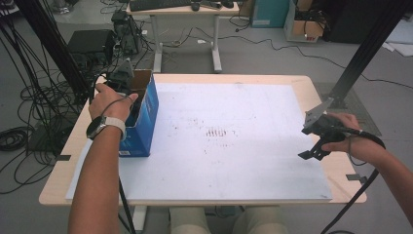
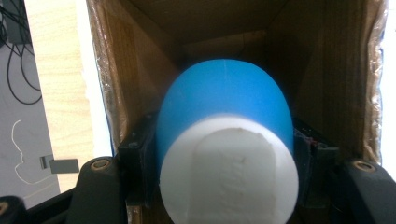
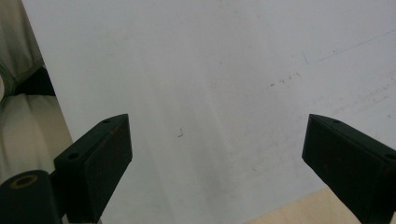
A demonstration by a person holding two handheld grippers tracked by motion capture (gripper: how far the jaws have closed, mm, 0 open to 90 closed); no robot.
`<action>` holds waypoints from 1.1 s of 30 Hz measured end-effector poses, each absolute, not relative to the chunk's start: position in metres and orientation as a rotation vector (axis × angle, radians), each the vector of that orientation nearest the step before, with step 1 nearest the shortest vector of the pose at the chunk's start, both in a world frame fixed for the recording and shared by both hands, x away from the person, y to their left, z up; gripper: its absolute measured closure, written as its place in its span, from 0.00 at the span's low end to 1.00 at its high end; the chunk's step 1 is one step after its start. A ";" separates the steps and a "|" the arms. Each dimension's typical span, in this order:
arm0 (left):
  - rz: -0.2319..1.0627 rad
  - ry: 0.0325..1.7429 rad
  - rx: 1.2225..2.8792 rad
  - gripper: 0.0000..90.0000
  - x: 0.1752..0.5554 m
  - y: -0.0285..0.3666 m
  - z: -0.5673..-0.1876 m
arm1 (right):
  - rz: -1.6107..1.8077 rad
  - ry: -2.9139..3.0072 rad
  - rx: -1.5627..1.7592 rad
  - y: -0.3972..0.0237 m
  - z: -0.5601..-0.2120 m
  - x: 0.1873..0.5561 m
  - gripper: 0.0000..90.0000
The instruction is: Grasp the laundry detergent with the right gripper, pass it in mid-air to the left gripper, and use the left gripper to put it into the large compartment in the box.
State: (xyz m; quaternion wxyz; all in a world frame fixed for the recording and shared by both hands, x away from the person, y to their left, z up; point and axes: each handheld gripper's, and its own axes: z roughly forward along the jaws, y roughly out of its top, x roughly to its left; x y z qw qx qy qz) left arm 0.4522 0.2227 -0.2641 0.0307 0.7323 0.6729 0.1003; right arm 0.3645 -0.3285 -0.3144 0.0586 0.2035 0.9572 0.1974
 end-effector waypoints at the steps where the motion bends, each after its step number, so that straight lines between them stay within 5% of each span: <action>1: 0.311 2.079 2.256 0.41 0.452 0.222 -0.264 | 0.595 2.900 0.616 -0.328 -0.314 0.364 0.09; 33: 0.284 2.062 2.228 0.30 0.451 0.225 -0.265 | 0.597 2.906 0.619 -0.330 -0.314 0.363 0.09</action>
